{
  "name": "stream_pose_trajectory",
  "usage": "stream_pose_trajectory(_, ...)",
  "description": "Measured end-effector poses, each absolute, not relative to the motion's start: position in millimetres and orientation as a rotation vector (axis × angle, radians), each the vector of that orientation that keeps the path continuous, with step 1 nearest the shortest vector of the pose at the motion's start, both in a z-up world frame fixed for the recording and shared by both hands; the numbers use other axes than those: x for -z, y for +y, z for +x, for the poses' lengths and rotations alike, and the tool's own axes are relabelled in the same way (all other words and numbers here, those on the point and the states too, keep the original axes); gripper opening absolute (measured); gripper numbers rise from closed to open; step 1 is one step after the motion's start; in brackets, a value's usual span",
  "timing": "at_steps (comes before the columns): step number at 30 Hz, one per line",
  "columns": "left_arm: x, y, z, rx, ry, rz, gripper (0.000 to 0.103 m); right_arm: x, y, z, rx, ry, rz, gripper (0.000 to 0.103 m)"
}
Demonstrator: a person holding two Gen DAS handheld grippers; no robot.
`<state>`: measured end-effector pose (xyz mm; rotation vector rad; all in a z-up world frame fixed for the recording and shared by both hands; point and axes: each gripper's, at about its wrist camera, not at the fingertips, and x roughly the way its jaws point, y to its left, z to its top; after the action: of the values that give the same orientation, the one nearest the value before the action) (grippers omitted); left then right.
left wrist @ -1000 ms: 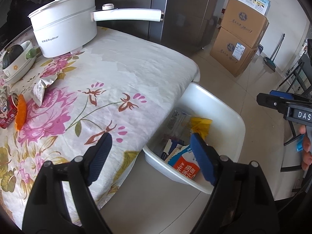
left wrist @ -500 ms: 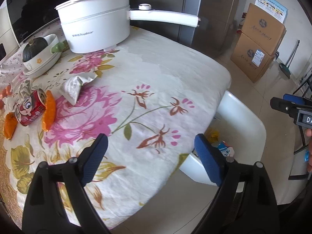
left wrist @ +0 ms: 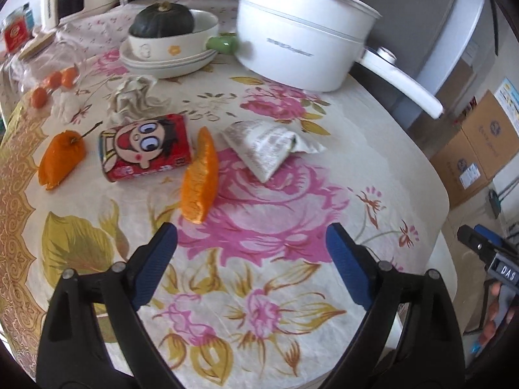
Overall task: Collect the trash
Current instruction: 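Grasp the orange peel piece with the left gripper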
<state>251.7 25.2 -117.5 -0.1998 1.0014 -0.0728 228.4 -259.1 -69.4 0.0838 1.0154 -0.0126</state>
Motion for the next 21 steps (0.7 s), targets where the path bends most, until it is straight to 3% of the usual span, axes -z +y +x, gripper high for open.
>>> stream_pose_trajectory(7,140,54,268,0.050,1.011,-0.272,0.091,86,-198,248,-0.048,1.018,-0.034,0.084)
stream_pose_trajectory(14,158,64,284,0.058,0.998,-0.346,0.074,96,-177,259,-0.073,1.029,-0.042,0.084)
stream_pose_trajectory(18,159,65,288,0.031,0.966,-0.348,0.059,101,-175,261,-0.069,1.043,-0.051,0.084)
stream_pose_trajectory(21,160,60,289,0.055,0.980,-0.326,0.030,104,-178,261,-0.059,1.045,-0.057,0.084)
